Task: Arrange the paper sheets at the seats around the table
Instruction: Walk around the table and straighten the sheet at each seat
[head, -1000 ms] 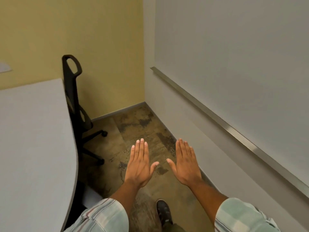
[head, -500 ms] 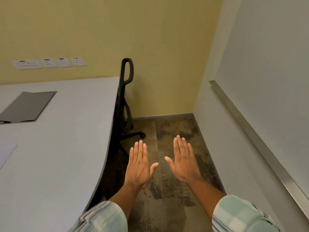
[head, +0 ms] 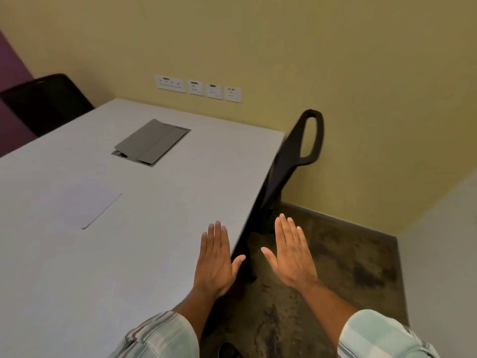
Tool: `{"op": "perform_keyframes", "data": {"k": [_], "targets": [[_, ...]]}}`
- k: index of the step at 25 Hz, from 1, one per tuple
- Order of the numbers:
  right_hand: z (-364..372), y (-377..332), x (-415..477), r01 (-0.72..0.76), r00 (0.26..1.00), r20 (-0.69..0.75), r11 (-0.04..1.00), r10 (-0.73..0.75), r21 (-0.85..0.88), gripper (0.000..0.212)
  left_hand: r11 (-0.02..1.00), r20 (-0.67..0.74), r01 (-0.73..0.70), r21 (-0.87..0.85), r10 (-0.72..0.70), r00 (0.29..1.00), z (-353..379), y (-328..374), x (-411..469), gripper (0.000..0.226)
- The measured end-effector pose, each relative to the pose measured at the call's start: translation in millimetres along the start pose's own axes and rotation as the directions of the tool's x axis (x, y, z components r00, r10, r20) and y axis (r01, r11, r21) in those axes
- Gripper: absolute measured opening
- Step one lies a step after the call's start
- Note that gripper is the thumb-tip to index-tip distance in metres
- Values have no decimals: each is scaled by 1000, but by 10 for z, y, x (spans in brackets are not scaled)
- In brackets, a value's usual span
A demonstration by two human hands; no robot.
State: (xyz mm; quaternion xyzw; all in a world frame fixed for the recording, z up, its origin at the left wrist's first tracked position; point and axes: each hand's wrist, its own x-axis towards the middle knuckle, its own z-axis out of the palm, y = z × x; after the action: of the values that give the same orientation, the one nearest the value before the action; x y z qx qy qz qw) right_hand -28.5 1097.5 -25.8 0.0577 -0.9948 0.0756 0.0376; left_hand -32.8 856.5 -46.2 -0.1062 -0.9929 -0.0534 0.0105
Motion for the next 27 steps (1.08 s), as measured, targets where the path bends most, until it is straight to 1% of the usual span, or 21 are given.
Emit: {"op": "perform_keyframes", "data": {"k": [3,5,7,12,18,20,23,27], "targets": [[51,-254,585,87,996,17,996,-87,5,90,996,-7,82,27,-81,997,-10,-400,245,94],[89,-434,910,153,987,44,988,-154,13,91,989,17,147,21,-147,989,-67,-609,339,94],[151,-609,1207,230,973,28,973,-229,-10,90,977,-7,211,21,-211,977,-116,-817,420,94],[317,-1126,1912,423,902,72,905,-426,53,89,921,-15,390,13,-390,921,-190,-1294,534,93],[583,-1736,2769,609,769,113,774,-630,173,88,802,-35,598,-11,-598,801,-232,-1826,763,93],[664,-1921,3046,649,730,119,737,-673,191,88,757,-35,653,-24,-653,756,-236,-1958,861,93],[772,-2172,3421,697,662,175,685,-728,214,87,682,-29,731,-21,-732,681,-247,-2114,1010,92],[893,-2514,3734,746,576,205,612,-791,263,89,585,-9,809,-54,-811,586,-240,-2259,1110,91]]}}
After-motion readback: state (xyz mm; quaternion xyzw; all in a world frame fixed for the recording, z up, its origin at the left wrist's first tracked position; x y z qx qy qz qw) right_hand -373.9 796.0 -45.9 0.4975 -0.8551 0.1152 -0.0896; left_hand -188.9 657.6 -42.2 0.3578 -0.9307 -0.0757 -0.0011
